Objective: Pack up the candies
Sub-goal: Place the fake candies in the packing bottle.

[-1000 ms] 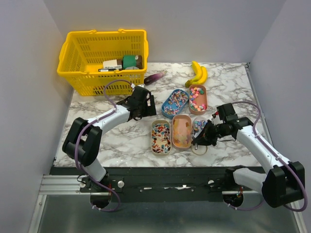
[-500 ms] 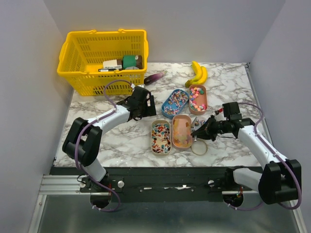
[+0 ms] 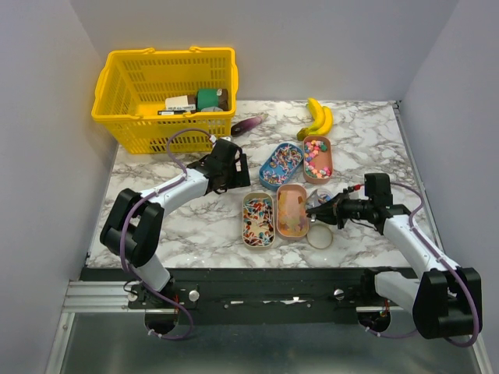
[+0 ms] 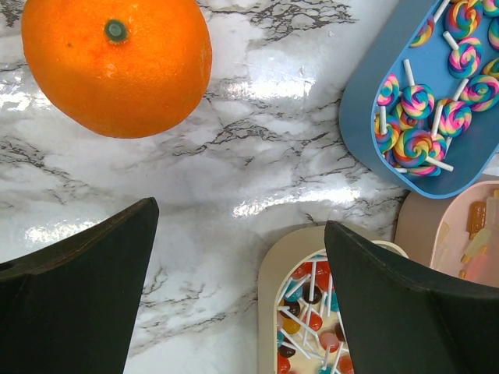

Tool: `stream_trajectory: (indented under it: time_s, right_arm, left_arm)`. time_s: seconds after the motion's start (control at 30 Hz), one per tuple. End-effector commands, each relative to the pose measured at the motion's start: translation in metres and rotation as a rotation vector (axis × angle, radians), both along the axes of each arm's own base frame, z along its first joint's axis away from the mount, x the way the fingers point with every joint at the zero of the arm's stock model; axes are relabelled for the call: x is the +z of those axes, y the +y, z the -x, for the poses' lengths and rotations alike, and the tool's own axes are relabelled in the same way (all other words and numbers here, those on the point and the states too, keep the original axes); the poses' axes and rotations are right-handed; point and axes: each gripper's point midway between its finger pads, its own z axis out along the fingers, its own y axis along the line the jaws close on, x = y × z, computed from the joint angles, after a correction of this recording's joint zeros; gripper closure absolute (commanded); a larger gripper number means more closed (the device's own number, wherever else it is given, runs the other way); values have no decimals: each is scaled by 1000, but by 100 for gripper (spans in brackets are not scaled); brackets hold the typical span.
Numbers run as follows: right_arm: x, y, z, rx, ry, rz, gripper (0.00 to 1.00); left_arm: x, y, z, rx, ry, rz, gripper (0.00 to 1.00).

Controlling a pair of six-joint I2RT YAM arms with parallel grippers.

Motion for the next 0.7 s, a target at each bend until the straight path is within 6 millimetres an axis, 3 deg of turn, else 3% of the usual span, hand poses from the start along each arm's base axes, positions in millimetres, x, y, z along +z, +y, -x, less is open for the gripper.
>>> stream_trajectory:
  time_s: [0.0, 0.2, 0.33, 0.43, 0.53, 0.57, 0.63, 0.67]
  right_arm:
    - [28, 4, -3, 18, -43, -92, 99]
    - [54, 8, -1, 44, -86, -145, 99]
    - [67, 6, -11, 46, -154, -126, 99]
    - [60, -2, -25, 6, -201, -45, 99]
    - [43, -27, -47, -52, -227, 175, 99]
    - [44, -51, -69, -138, -255, 325, 99]
    - [33, -79, -78, -154, -254, 528, 99]
    - [24, -106, -87, -204, -247, 701, 99]
  left_arm:
    - [3, 4, -4, 16, -14, -26, 1]
    - [8, 6, -6, 24, -28, -31, 1]
    - [11, 9, -6, 31, -40, -42, 1]
    - [15, 11, -6, 24, -52, -49, 1]
    - [19, 13, -5, 20, -68, -56, 1]
    - [23, 14, -5, 22, -78, -53, 1]
    - [25, 15, -4, 19, -91, -52, 1]
    - [29, 16, -4, 20, -100, -50, 1]
